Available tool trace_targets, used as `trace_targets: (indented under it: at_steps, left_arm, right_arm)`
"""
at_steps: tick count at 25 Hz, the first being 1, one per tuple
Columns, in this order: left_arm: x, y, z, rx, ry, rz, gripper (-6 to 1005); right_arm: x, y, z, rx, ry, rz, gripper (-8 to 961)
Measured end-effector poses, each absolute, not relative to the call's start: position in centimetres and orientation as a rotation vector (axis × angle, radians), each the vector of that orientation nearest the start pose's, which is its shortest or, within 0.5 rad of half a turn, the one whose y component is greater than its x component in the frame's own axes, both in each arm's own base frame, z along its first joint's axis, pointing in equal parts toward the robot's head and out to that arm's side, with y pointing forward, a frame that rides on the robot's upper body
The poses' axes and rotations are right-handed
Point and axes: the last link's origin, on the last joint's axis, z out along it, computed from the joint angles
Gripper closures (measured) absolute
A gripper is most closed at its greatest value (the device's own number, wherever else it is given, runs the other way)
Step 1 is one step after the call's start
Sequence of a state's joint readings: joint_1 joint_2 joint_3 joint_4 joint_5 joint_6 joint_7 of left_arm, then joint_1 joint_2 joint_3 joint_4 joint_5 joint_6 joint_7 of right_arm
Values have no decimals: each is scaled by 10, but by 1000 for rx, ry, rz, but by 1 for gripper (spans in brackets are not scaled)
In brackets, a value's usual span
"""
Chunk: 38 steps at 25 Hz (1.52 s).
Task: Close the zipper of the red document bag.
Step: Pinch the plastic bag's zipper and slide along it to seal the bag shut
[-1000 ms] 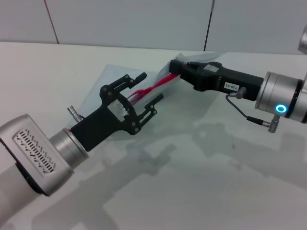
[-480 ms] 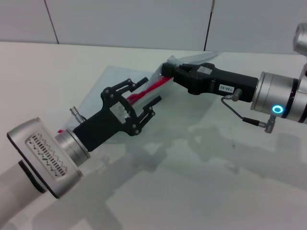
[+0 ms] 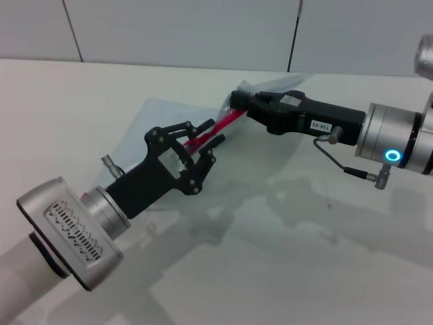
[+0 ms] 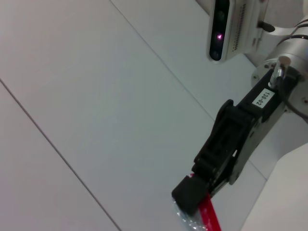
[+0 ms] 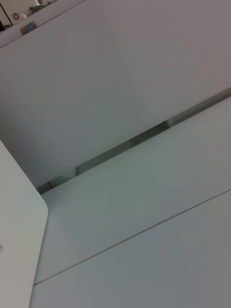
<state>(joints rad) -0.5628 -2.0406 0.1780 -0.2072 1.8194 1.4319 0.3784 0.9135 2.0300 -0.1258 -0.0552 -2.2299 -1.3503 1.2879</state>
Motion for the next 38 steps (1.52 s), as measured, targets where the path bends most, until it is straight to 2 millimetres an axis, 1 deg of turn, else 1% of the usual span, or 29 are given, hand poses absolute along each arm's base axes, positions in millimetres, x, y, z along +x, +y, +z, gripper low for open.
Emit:
trace_targets:
  at_steps: [1,5,8,23,27,29,31,35,38]
  left_arm:
    - [-253,303,-67,-2022,397,-628,767]
    - [-253,304,-65,-1986,364,-628,782]
    - [-253,303,-64,-1967,374,-612,796]
    - [-255,303,-63,-1964,379,-599,896]
    - [-255,304,-63,-1965,375,-602,906]
    - [-255,303,-63,-1965,373,-601,910]
    - [-256,303,-63,-1965,372,-601,914]
    - [-258,303,-65,-1976,361,-583,915]
    - [-260,303,-65,-1979,358,-577,916]
  right_arm:
    - [172,388,-59,-2623,846,1086,919]
    - [175,389,-57,-2604,863,1087,919]
    - [177,389,-56,-2595,872,1087,920]
    - [179,390,-57,-2590,878,1074,917]
    - [181,390,-56,-2575,883,1073,916]
    - [186,391,-53,-2545,894,1077,916]
    - [194,393,-46,-2497,906,1082,915]
    - [221,394,-25,-2353,949,1099,914]
    - [244,392,-10,-2239,987,1108,913]
